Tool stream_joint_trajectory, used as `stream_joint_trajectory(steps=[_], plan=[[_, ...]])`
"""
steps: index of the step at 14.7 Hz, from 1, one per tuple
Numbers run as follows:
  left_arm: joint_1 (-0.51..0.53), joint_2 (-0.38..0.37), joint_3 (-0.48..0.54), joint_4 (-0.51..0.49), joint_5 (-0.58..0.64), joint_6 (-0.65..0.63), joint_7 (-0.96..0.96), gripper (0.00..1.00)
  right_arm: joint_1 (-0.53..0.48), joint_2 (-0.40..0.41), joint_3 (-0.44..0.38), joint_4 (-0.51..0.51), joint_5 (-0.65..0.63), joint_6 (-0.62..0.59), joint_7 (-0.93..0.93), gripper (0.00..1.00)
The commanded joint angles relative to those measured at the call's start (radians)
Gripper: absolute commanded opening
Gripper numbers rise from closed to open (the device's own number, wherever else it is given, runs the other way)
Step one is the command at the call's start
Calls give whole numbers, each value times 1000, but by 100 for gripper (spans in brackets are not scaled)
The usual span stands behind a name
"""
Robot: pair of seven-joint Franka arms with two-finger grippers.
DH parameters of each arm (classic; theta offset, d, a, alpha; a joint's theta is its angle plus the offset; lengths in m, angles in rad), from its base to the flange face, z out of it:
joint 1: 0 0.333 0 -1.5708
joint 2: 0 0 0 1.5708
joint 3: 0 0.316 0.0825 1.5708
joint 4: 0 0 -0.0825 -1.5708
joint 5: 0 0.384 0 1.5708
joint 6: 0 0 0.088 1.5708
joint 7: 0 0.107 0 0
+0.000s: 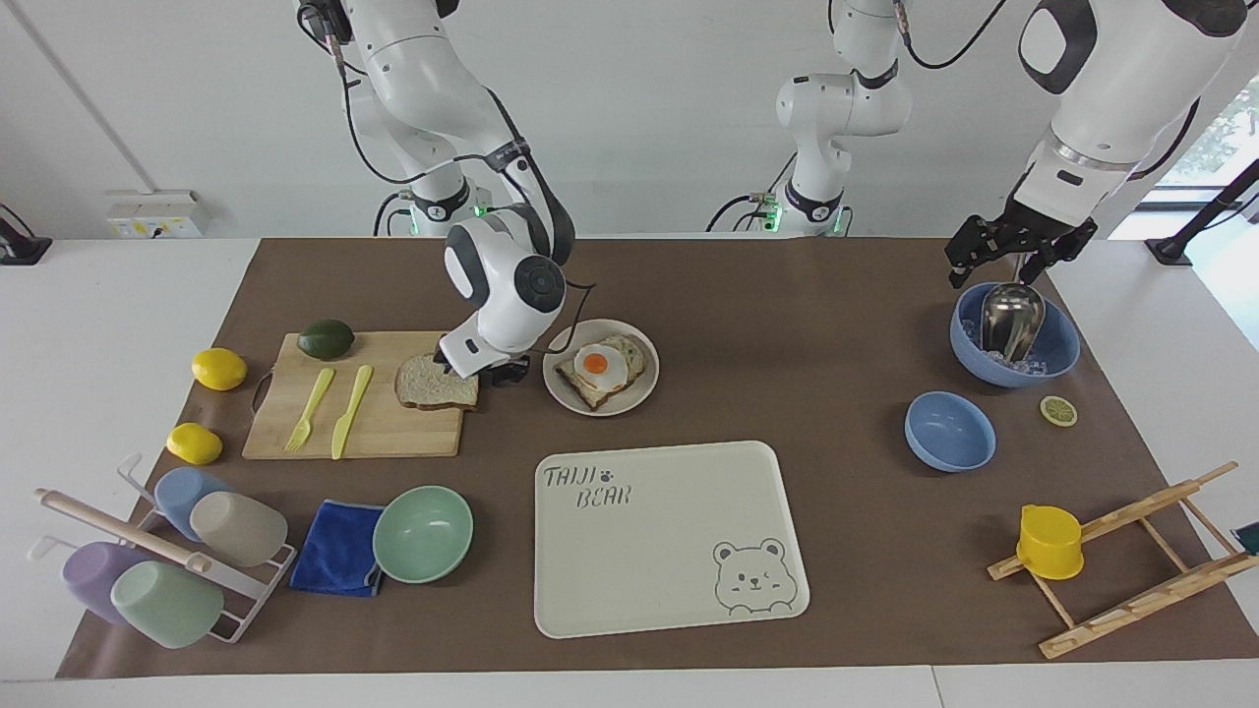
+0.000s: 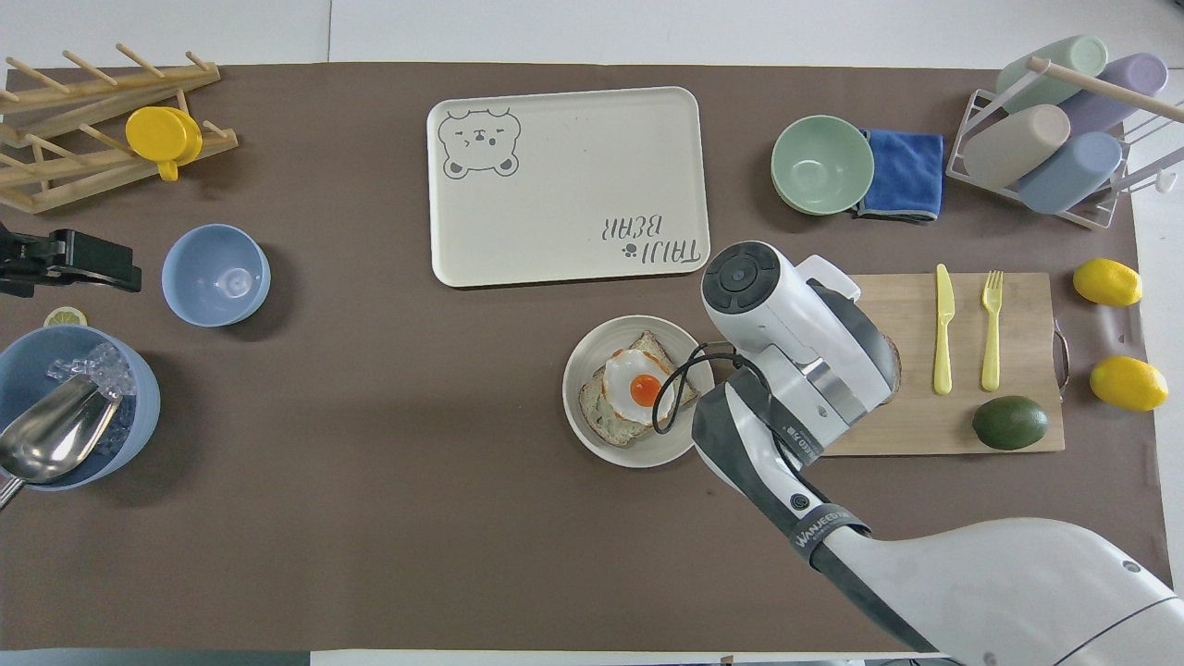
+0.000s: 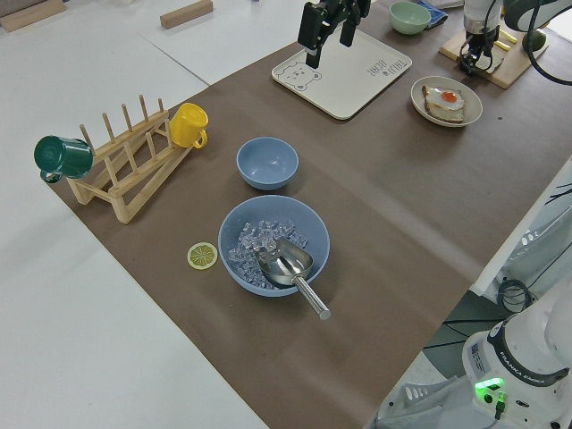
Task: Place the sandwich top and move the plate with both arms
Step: 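Lift the bread slice and carry it over the egg plate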
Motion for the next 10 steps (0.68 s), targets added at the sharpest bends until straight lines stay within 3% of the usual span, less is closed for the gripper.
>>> stream_joint_trajectory(steps=[1, 5, 9, 10], plan=[[-5, -4, 5, -3, 14, -9, 6, 100, -15, -36, 7, -51, -19, 30, 6, 74], [-5, -4, 5, -3, 14, -9, 6, 100, -15, -40, 9, -62, -19, 30, 8, 47], [-5, -4, 5, -3, 14, -9, 6, 100, -12, -43, 9, -67, -19, 29, 3, 0], [-5, -6, 5, -3, 14, -9, 6, 100, -4, -43, 9, -61, -19, 19, 3, 0]])
